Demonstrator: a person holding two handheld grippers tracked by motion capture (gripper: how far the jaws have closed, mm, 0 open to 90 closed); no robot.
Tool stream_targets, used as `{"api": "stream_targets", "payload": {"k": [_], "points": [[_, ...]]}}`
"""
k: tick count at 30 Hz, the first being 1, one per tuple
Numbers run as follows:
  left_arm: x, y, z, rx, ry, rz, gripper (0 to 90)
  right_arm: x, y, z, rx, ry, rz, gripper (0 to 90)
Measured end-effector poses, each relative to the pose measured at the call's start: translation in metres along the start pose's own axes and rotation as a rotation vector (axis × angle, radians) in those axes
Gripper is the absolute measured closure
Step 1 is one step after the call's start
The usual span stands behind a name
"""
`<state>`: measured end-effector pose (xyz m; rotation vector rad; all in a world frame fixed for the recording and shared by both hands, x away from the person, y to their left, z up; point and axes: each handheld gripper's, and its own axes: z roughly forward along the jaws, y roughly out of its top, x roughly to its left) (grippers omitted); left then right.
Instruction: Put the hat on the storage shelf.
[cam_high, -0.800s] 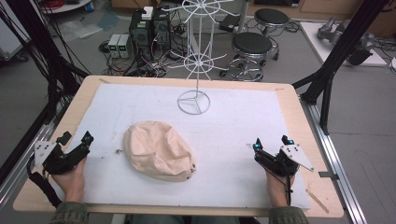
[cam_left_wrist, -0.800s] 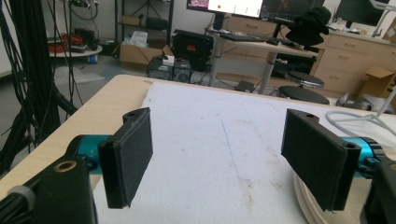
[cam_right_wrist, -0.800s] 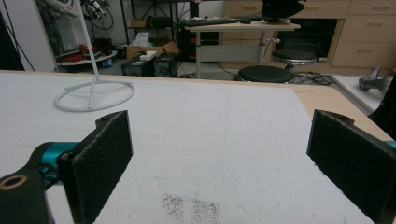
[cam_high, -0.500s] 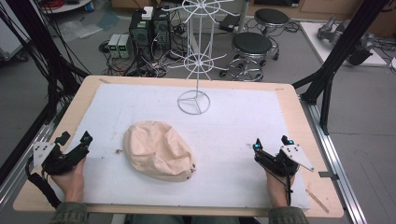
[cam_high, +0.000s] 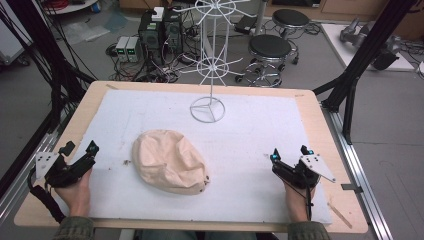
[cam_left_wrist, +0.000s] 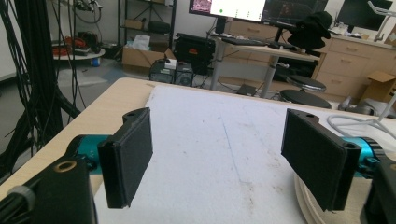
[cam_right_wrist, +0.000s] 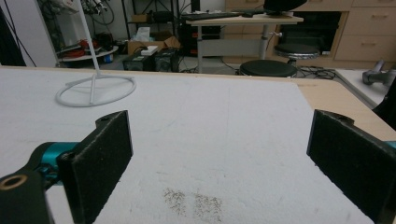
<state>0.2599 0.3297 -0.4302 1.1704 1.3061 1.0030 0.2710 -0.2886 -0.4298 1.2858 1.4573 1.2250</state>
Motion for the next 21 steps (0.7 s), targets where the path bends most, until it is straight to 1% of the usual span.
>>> {"api": "stream_targets", "payload": {"k": [1, 3, 5, 6, 7, 8, 12, 13, 15, 21], "points": [[0.000, 0.000, 0.000, 0.001, -0.001, 0.000, 24.9, 0.000, 0.000, 0.000, 0.002, -0.002, 0.002, 5.9], [-0.001, 0.000, 0.000, 0.004, 0.000, 0.012, 24.9, 0.000, 0.000, 0.000, 0.004, 0.001, 0.003, 5.9], [-0.004, 0.000, 0.001, 0.008, -0.004, 0.020, 24.9, 0.001, 0.000, 0.000, 0.011, 0.004, 0.008, 5.9], [-0.006, 0.000, 0.001, 0.009, -0.007, 0.020, 24.9, 0.000, 0.000, 0.001, 0.007, 0.007, 0.002, 5.9], [-0.011, 0.001, 0.002, 0.007, -0.021, 0.025, 24.9, 0.001, -0.001, 0.001, 0.011, 0.010, 0.006, 5.9], [-0.011, 0.001, 0.002, 0.007, -0.021, 0.025, 24.9, 0.001, -0.001, 0.001, 0.011, 0.010, 0.006, 5.9], [-0.021, 0.002, 0.005, 0.014, -0.051, 0.039, 24.7, 0.002, -0.001, 0.001, 0.008, 0.011, -0.001, 5.8], [-0.024, 0.002, 0.006, 0.019, -0.058, 0.038, 24.7, 0.002, 0.000, 0.001, 0.009, 0.011, 0.002, 5.8], [-0.028, 0.001, 0.008, 0.038, -0.068, 0.054, 24.5, 0.002, 0.000, 0.001, 0.008, 0.014, 0.006, 5.9], [-0.038, -0.001, 0.013, 0.071, -0.080, 0.071, 24.3, 0.002, -0.001, 0.001, 0.008, 0.016, 0.002, 5.9]]}}
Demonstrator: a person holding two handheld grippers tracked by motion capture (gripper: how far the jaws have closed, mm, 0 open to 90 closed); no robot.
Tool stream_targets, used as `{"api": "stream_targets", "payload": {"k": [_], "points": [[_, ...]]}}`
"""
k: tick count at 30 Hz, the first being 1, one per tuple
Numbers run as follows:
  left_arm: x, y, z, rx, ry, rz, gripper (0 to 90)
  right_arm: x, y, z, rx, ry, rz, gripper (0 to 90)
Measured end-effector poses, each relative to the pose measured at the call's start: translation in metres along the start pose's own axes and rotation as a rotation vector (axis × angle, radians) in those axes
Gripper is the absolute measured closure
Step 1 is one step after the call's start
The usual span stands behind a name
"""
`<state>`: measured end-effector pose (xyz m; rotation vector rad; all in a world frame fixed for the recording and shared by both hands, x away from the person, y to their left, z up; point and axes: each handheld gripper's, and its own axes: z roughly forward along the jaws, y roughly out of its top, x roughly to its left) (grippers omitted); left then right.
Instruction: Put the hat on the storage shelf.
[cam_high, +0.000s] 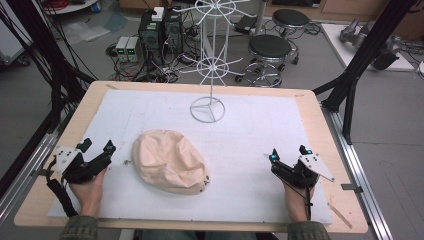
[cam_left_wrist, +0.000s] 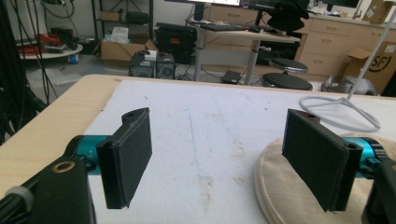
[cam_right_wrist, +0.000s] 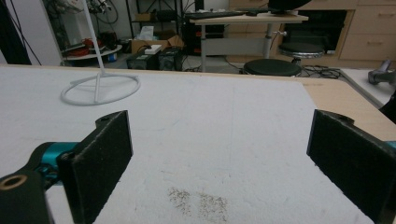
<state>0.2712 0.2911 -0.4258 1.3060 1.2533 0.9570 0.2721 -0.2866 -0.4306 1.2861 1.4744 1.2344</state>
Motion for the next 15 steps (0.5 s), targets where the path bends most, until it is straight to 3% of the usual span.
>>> {"api": "stream_targets", "payload": {"k": [7, 15], "points": [[-0.015, -0.001, 0.009, 0.055, -0.033, 0.023, 24.1, 0.001, -0.001, 0.001, 0.012, 0.014, -0.001, 5.8], [-0.026, 0.000, 0.013, 0.075, -0.067, -0.007, 23.7, 0.002, -0.001, 0.002, 0.016, 0.021, -0.007, 5.9]]}}
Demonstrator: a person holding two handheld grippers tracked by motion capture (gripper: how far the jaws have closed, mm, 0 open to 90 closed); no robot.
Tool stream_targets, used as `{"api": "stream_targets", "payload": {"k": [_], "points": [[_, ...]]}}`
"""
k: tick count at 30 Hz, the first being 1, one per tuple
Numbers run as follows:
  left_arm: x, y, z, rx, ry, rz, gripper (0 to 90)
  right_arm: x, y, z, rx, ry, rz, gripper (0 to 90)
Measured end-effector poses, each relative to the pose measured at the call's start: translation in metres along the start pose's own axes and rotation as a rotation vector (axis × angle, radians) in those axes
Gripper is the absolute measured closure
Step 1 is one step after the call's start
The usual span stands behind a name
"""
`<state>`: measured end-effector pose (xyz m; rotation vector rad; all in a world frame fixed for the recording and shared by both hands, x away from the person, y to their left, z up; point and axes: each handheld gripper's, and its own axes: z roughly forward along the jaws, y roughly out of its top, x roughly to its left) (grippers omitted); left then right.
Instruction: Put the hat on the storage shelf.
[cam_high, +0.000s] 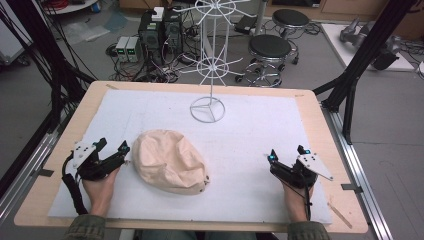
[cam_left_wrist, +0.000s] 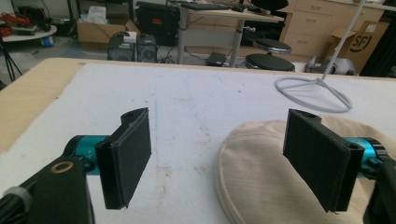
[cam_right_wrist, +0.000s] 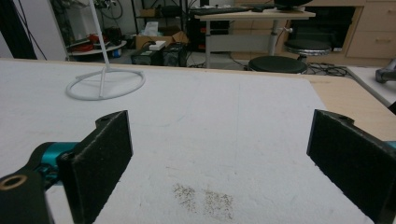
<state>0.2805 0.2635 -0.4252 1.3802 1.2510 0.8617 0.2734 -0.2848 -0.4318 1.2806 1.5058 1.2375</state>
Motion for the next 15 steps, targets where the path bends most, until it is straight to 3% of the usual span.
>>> {"api": "stream_targets", "payload": {"k": [6, 15], "points": [[-0.009, -0.001, 0.004, 0.024, 0.001, 0.029, 23.7, 0.001, 0.000, 0.000, 0.000, 0.004, -0.003, 5.8], [-0.016, -0.003, 0.010, 0.059, -0.016, 0.029, 22.9, 0.001, 0.000, 0.000, 0.006, 0.006, -0.007, 5.8]]}}
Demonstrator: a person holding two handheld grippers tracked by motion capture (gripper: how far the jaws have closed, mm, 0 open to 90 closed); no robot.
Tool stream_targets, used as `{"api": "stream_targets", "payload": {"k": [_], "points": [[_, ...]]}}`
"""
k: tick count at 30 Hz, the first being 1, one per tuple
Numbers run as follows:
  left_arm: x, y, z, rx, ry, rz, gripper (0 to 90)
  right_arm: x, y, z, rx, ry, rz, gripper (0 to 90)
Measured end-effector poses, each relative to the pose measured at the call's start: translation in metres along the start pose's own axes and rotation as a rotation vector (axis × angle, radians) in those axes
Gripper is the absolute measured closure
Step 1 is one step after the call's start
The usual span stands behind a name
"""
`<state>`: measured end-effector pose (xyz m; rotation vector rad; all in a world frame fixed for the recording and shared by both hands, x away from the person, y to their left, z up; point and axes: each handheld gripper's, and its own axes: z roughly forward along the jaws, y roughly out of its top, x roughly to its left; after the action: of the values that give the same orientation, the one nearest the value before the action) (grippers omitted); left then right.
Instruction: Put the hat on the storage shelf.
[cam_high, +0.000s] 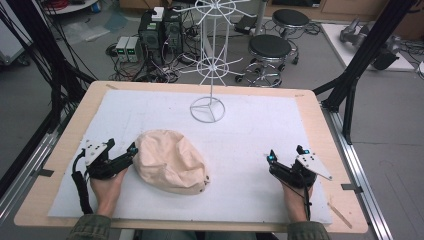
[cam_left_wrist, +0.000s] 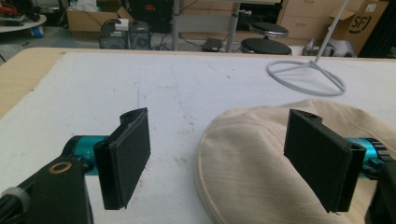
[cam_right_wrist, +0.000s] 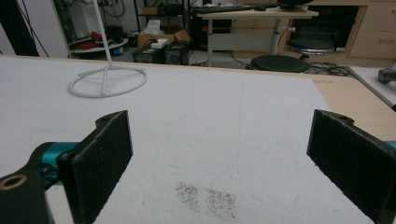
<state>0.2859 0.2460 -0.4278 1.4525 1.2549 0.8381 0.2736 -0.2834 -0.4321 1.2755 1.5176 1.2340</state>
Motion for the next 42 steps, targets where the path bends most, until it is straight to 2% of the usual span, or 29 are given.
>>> {"api": "stream_targets", "payload": {"k": [13, 18, 20, 28, 30, 31, 32, 39, 42], "points": [[-0.007, -0.001, 0.007, 0.059, 0.002, -0.023, 22.8, 0.000, 0.000, 0.000, -0.004, 0.001, -0.004, 5.8], [-0.008, -0.001, 0.012, 0.112, -0.011, -0.027, 20.3, 0.000, 0.000, 0.000, -0.002, 0.003, -0.007, 5.9], [-0.011, -0.001, 0.015, 0.138, 0.009, -0.019, 20.7, 0.000, 0.000, 0.000, -0.002, 0.004, -0.008, 5.9], [-0.014, -0.002, 0.020, 0.190, -0.022, -0.034, 19.3, 0.001, 0.000, 0.000, 0.002, 0.002, -0.013, 5.9], [-0.015, -0.003, 0.022, 0.228, -0.054, -0.045, 19.0, 0.001, 0.000, 0.000, -0.002, 0.000, -0.013, 5.9], [-0.016, -0.003, 0.024, 0.245, -0.056, -0.044, 17.9, 0.001, 0.000, 0.000, -0.001, 0.000, -0.010, 5.8], [-0.018, -0.003, 0.025, 0.262, -0.056, -0.036, 16.9, 0.001, 0.000, 0.000, 0.001, -0.001, -0.012, 5.8], [-0.027, -0.005, 0.030, 0.295, -0.013, -0.014, 16.5, 0.001, 0.000, -0.001, 0.003, -0.007, 0.000, 5.8], [-0.028, -0.005, 0.031, 0.290, 0.006, -0.013, 17.4, 0.001, 0.000, 0.000, 0.013, -0.006, -0.005, 5.8]]}}
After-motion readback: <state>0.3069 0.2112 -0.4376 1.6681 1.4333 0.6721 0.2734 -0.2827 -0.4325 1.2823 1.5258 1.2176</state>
